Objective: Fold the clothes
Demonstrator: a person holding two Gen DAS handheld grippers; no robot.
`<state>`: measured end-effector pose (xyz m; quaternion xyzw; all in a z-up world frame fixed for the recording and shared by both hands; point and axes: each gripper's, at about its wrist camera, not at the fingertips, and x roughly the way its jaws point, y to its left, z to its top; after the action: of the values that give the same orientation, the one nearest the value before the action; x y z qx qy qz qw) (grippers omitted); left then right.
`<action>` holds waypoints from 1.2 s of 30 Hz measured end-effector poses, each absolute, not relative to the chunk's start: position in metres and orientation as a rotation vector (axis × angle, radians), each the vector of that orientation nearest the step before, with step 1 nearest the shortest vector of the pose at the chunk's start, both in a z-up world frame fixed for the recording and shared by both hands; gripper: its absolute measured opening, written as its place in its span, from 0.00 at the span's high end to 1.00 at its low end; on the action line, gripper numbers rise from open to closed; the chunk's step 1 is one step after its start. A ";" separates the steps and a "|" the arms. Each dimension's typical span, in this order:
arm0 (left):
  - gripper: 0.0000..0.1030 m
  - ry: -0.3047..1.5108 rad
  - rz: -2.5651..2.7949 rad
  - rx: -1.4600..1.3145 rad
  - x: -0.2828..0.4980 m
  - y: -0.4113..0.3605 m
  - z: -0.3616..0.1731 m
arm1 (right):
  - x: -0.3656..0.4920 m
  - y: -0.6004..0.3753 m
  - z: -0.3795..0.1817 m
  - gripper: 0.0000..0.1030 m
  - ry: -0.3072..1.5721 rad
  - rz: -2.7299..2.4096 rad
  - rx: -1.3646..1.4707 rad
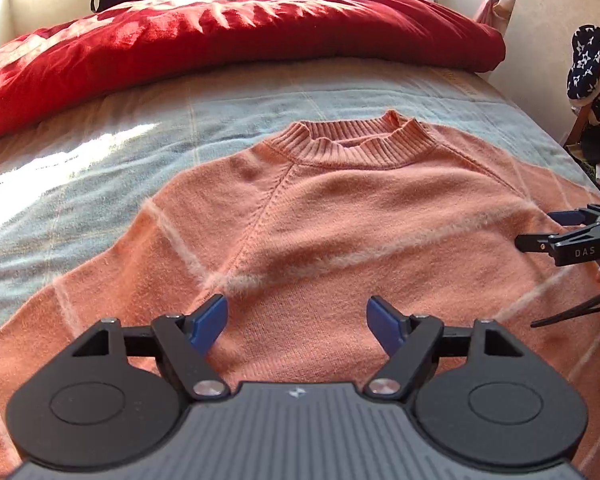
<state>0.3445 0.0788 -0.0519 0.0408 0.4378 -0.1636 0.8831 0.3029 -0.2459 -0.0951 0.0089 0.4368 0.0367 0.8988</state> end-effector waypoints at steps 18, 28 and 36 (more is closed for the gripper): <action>0.25 0.954 -0.406 0.101 0.355 0.143 -0.061 | 0.365 -0.144 -0.041 0.00 0.917 0.440 -0.080; 0.19 0.956 -0.391 0.066 0.352 0.174 -0.063 | 0.393 -0.013 -0.042 0.00 0.932 0.753 -0.194; 0.19 1.025 -0.363 -0.077 0.309 0.199 -0.057 | 0.417 0.030 -0.031 0.00 0.964 0.912 -0.224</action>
<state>0.3090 0.1991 -0.0574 -0.0365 0.4876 -0.1728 0.8551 0.4169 0.0300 -0.0314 -0.1036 0.4463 0.4224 0.7821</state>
